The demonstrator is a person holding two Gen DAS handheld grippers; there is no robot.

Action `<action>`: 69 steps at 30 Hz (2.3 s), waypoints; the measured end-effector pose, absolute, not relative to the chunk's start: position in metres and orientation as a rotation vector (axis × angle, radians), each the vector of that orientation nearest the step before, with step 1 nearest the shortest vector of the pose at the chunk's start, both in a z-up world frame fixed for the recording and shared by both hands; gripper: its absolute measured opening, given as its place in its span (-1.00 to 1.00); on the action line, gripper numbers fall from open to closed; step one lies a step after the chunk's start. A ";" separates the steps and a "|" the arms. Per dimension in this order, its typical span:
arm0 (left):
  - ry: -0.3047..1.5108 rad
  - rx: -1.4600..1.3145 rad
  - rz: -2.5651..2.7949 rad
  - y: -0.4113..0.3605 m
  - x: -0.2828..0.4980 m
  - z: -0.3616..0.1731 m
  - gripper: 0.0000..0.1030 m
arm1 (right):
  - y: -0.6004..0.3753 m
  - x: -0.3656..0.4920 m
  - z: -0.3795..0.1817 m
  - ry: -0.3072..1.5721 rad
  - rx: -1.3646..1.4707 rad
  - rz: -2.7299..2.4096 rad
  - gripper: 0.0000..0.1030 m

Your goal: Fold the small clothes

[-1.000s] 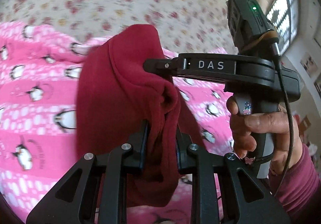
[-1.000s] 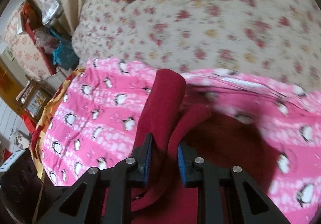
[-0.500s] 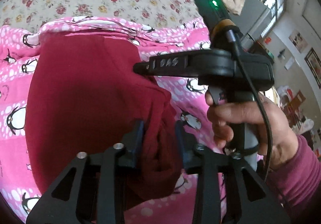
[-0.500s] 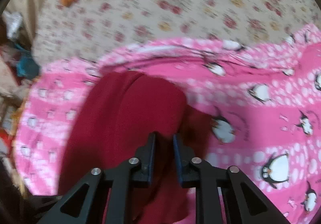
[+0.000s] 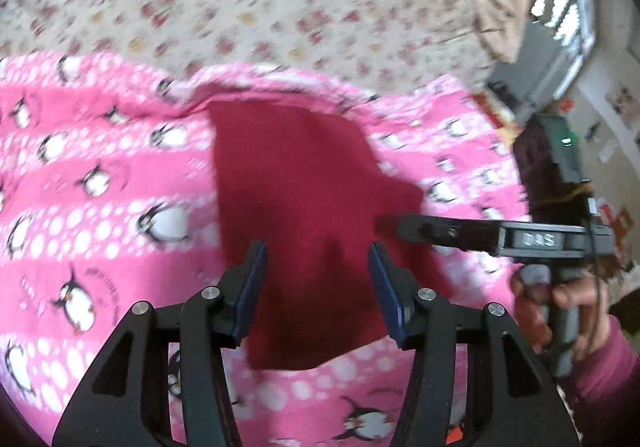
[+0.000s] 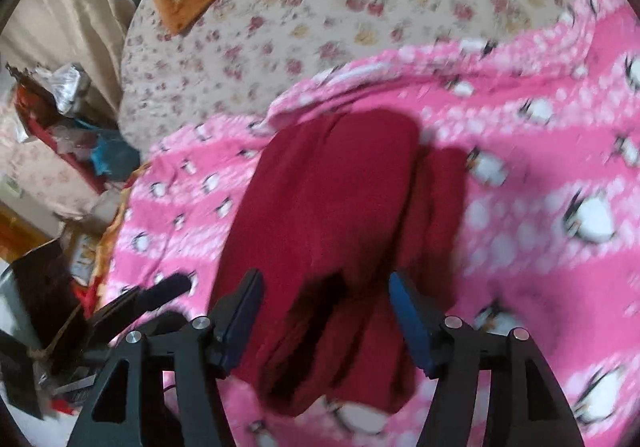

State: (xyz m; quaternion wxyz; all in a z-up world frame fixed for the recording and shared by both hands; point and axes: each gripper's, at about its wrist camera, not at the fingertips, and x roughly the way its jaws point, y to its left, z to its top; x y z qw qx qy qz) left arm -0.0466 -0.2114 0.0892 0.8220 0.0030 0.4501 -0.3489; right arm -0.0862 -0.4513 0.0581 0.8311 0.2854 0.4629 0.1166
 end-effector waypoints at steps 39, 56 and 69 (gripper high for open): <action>1.038 0.083 -0.641 -0.231 -0.038 0.053 0.19 | -0.436 -0.053 0.043 0.949 0.220 -0.035 -0.33; 1.040 0.070 -0.632 -0.234 -0.034 0.051 0.25 | -0.448 -0.038 0.044 0.944 0.351 -0.033 -0.10; 1.083 -0.065 -0.656 -0.224 -0.022 0.053 0.25 | -0.463 -0.050 0.049 0.926 0.394 -0.061 0.24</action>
